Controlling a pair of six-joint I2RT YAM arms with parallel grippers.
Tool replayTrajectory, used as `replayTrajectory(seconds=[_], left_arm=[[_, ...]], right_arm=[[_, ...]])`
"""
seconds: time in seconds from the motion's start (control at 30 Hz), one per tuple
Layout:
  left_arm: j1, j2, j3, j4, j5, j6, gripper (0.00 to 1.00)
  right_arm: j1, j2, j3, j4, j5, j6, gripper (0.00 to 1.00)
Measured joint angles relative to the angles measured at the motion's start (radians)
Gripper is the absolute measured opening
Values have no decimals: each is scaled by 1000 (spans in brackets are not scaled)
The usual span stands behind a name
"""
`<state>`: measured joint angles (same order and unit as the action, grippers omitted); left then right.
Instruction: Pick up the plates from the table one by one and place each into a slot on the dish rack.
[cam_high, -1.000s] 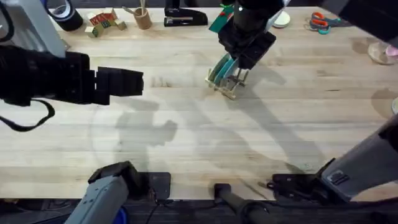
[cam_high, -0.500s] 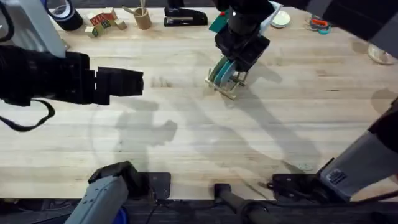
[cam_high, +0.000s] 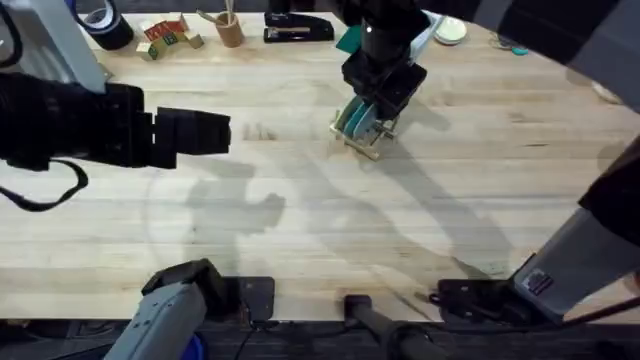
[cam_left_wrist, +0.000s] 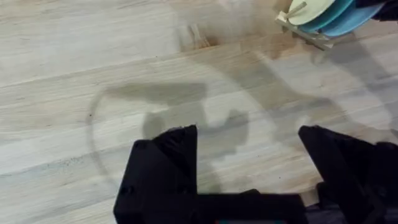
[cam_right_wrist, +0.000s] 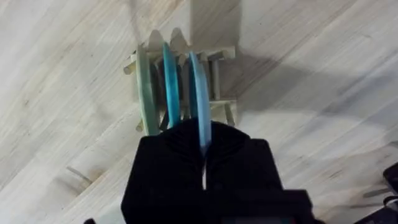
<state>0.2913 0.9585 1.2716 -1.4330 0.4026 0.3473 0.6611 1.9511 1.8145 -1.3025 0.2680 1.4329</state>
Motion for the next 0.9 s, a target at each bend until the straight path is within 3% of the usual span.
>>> replayTrajectory(seconds=[0.67, 0.9], left_arm=[[0, 0, 0, 0, 0, 0, 994], [0, 0, 0, 0, 0, 0, 995]], right_arm=[[-16, 60, -6, 38, -41, 0, 32], [-17, 60, -6, 38, -48, 4, 109]])
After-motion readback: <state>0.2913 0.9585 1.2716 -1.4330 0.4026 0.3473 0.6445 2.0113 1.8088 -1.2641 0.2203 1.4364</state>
